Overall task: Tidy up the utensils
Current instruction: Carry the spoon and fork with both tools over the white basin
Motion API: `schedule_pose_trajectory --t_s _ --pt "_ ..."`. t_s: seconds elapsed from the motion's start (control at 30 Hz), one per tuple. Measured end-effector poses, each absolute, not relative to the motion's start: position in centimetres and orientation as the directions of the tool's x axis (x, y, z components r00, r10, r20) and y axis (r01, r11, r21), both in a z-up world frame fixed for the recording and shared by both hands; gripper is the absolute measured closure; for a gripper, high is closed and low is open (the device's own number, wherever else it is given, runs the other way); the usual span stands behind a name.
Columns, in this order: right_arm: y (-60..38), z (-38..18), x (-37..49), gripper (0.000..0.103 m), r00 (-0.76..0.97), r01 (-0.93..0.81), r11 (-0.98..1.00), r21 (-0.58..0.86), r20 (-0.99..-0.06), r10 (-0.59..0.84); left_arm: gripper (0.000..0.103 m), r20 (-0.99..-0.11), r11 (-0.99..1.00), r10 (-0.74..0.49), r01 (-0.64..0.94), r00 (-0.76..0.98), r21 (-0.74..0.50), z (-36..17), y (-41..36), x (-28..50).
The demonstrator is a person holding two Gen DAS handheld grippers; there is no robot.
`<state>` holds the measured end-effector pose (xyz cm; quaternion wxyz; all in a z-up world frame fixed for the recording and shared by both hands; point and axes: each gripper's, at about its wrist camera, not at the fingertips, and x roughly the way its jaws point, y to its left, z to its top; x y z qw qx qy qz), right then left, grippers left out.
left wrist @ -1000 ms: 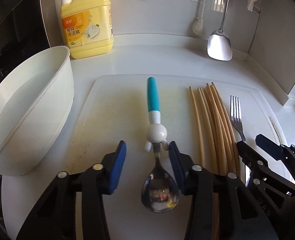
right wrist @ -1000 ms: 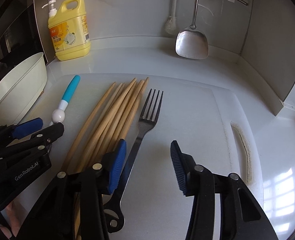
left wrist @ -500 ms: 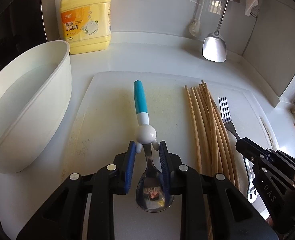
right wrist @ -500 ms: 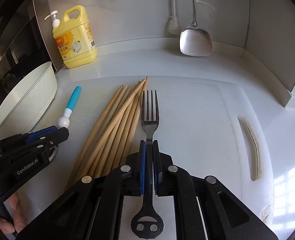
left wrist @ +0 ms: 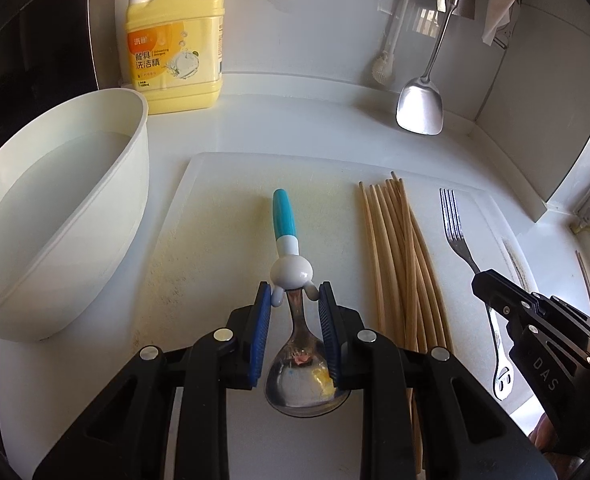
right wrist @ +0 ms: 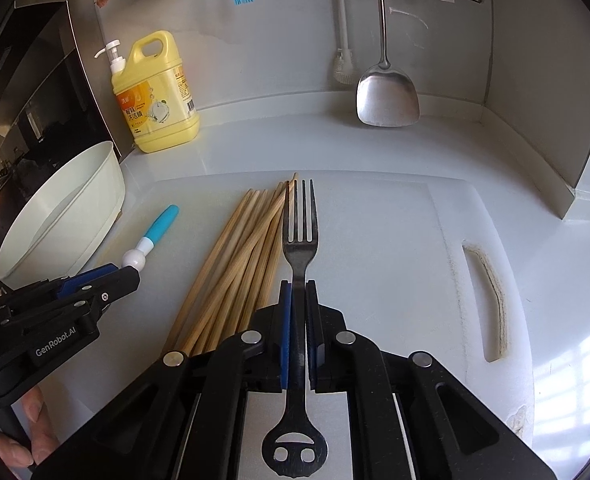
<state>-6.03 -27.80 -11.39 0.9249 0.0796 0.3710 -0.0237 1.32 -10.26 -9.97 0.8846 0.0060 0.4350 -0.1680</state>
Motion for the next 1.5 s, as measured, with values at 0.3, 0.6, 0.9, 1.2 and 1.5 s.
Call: schedule_pose_trajectory --t_s 0.3,0.6,0.9,1.2,1.5 --pt "-27.6 -11.0 -6.2 0.096 0.729 0.091 0.987 0.135 -0.684 0.027 0.079 -0.763 0.939 -0.32 0.296 0.562 -0.176 -9.6 -9.2 1.2" --pt "-26.7 -9.0 -6.1 0.096 0.746 0.063 0.989 0.134 -0.664 0.043 0.079 -0.736 0.942 -0.321 0.278 0.596 -0.187 -7.2 -8.1 1.1" --pt "-22.7 -4.0 -4.5 0.096 0.778 -0.048 0.989 0.139 -0.616 0.124 0.079 -0.709 0.962 -0.274 0.198 0.65 -0.19 -2.3 -3.7 1.3" --pt "-12.3 -1.1 0.3 0.096 0.769 -0.169 0.969 0.181 -0.59 0.245 0.079 -0.699 0.976 -0.218 0.149 0.681 -0.159 0.8 5.5 4.2" --pt "-2.6 -2.0 6.4 0.096 0.734 -0.191 0.961 0.198 -0.621 0.274 0.079 -0.719 0.978 -0.208 0.156 0.664 -0.139 -0.2 14.3 9.7"
